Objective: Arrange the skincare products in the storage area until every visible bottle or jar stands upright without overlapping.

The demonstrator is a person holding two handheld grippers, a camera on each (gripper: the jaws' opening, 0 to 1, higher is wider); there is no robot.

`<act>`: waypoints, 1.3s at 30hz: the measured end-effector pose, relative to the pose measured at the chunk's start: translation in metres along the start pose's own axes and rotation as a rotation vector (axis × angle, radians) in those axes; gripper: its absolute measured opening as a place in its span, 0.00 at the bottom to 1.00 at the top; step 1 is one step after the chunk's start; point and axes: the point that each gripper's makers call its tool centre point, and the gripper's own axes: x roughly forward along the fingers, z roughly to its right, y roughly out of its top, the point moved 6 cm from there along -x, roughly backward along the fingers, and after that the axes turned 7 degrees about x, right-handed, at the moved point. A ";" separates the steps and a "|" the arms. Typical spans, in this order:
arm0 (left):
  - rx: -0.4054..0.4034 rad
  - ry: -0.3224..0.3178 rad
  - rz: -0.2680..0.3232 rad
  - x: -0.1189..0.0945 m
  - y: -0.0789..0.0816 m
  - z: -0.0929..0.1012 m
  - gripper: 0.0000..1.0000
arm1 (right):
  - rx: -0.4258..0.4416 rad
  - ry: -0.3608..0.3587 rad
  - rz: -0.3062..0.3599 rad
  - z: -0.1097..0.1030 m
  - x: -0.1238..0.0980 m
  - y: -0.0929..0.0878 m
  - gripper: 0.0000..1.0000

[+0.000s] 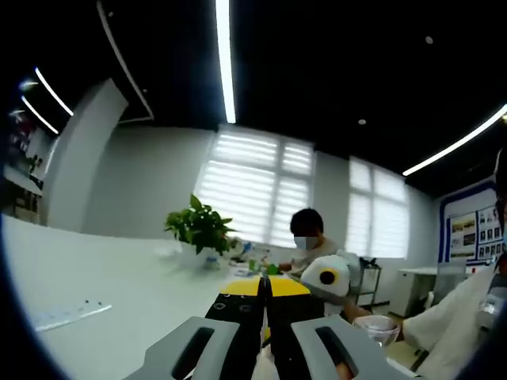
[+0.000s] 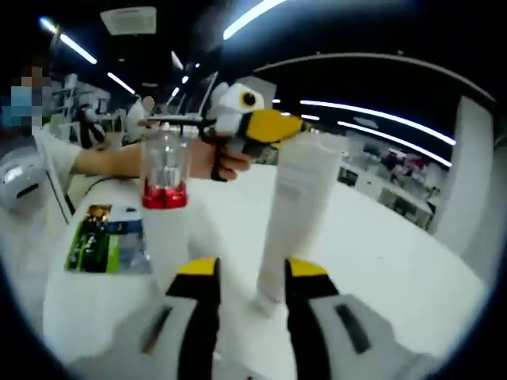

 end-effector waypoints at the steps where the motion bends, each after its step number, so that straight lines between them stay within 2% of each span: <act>1: 0.005 0.001 0.001 -0.001 0.000 0.000 0.00 | 0.015 0.003 0.010 0.001 -0.001 0.001 0.32; 5: -0.005 -0.001 0.008 -0.001 0.000 0.000 0.00 | 0.036 -0.009 0.037 0.010 -0.004 0.003 0.31; 7: -0.001 0.000 0.012 -0.001 0.000 0.000 0.00 | 0.045 -0.016 0.050 0.013 -0.005 0.006 0.34; 9: 0.016 0.006 0.018 -0.001 0.000 0.000 0.00 | 0.045 -0.038 0.080 0.016 -0.004 0.011 0.42; 11: 0.010 0.001 0.019 0.000 0.000 0.001 0.00 | 0.064 -0.088 0.095 0.024 -0.004 0.015 0.57; 13: 0.008 -0.002 0.020 0.001 -0.001 0.002 0.00 | 0.067 -0.101 0.119 0.029 -0.003 0.020 0.64; 14: 0.007 -0.006 0.020 0.001 -0.001 0.003 0.00 | 0.077 -0.092 0.140 0.030 -0.003 0.023 0.64; 17: 0.015 -0.011 0.022 0.004 -0.001 0.005 0.00 | 0.117 -0.022 0.170 0.029 0.003 0.028 0.62; 21: 0.020 -0.020 0.025 0.006 -0.001 0.007 0.00 | 0.117 0.042 0.187 0.025 0.014 0.029 0.62; 24: 0.028 -0.022 0.026 0.006 -0.002 0.008 0.00 | 0.117 0.077 0.188 0.021 0.020 0.024 0.56; 31: 0.023 -0.015 0.030 0.005 -0.001 0.006 0.00 | 0.128 0.079 0.168 0.020 0.029 0.011 0.48; 39: 0.019 -0.009 0.032 0.005 -0.001 0.004 0.00 | 0.147 0.078 0.201 0.022 0.030 0.010 0.44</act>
